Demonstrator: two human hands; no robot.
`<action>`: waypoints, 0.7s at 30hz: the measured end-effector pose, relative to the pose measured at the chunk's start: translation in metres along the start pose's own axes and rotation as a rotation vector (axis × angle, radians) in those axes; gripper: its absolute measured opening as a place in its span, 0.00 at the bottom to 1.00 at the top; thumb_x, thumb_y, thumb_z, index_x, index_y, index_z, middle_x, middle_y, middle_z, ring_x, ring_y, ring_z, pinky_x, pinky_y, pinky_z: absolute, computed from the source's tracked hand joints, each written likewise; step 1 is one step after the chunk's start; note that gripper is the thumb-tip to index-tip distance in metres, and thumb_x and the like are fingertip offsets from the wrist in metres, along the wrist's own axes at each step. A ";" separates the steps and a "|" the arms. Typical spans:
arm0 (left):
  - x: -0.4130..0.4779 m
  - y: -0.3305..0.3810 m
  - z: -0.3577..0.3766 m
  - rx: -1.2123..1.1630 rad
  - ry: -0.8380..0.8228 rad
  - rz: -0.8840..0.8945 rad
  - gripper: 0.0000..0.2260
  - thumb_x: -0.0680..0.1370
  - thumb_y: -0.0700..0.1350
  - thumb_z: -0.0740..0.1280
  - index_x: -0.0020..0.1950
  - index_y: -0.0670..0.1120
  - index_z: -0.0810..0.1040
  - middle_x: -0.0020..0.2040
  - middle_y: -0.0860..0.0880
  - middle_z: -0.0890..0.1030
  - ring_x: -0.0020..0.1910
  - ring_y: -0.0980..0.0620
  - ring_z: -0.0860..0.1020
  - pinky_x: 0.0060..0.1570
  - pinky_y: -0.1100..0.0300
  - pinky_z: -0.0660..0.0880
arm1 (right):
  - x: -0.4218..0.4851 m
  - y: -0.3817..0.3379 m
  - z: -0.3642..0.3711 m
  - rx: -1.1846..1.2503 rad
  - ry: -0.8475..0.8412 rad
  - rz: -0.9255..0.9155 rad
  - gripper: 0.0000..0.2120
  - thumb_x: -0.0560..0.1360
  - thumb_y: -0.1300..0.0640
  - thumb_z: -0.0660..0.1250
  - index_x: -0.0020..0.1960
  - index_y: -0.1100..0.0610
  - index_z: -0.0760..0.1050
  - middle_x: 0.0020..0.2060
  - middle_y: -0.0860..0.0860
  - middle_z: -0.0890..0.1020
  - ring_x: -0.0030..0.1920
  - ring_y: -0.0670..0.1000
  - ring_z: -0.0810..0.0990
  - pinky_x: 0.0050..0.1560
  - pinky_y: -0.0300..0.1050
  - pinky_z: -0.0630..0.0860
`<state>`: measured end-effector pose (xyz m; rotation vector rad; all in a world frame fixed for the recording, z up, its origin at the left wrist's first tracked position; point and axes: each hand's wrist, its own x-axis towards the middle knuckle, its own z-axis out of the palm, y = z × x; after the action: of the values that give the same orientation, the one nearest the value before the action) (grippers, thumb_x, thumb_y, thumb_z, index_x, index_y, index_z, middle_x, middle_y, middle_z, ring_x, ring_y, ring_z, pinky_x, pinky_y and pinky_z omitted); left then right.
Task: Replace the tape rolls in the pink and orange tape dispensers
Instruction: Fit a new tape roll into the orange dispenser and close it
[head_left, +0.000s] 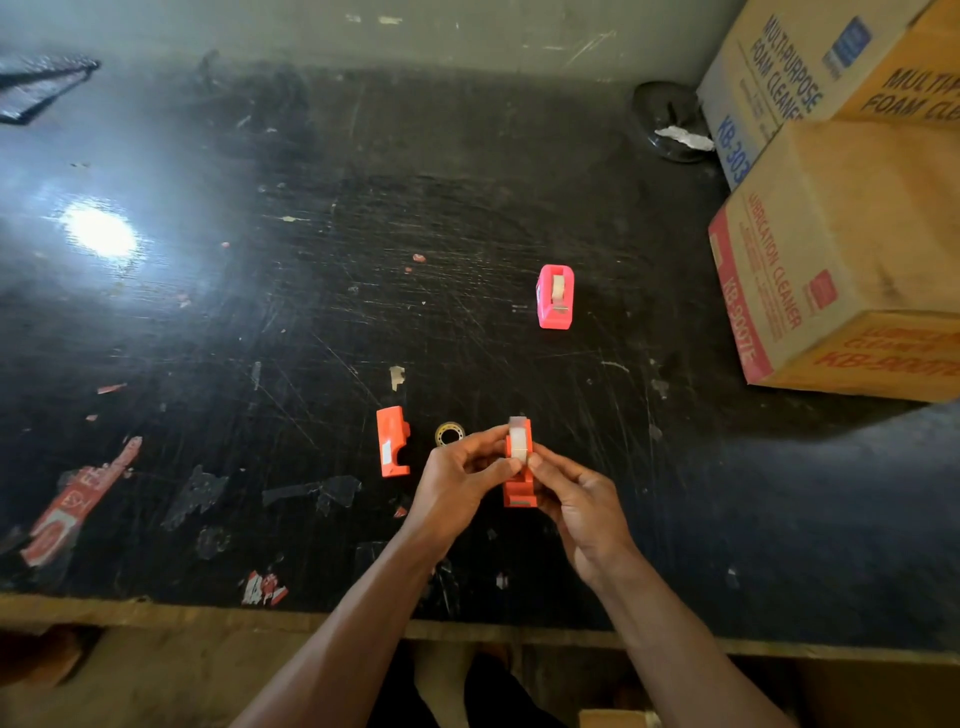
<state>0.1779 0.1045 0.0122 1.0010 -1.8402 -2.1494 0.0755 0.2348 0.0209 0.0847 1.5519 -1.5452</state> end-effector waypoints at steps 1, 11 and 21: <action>0.000 0.000 0.000 0.008 -0.002 0.002 0.19 0.80 0.36 0.70 0.71 0.46 0.78 0.60 0.52 0.86 0.60 0.57 0.84 0.57 0.64 0.81 | 0.000 0.000 0.000 0.004 0.002 -0.003 0.13 0.79 0.59 0.70 0.62 0.57 0.83 0.51 0.54 0.89 0.51 0.51 0.88 0.50 0.46 0.81; 0.005 -0.001 0.000 0.037 0.041 -0.010 0.26 0.79 0.39 0.72 0.77 0.46 0.71 0.64 0.51 0.83 0.62 0.58 0.82 0.63 0.58 0.80 | 0.000 -0.001 0.005 0.082 0.032 -0.032 0.12 0.79 0.60 0.69 0.62 0.56 0.82 0.50 0.53 0.89 0.50 0.50 0.89 0.50 0.46 0.82; -0.001 -0.024 -0.055 0.280 0.519 -0.044 0.21 0.78 0.47 0.74 0.71 0.48 0.77 0.63 0.50 0.81 0.58 0.54 0.81 0.60 0.51 0.81 | 0.009 0.004 0.002 0.052 0.134 -0.021 0.12 0.77 0.59 0.73 0.60 0.52 0.84 0.51 0.49 0.89 0.53 0.48 0.87 0.59 0.49 0.81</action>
<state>0.2169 0.0659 -0.0112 1.4950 -1.8788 -1.4707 0.0740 0.2296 0.0126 0.2058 1.6210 -1.6249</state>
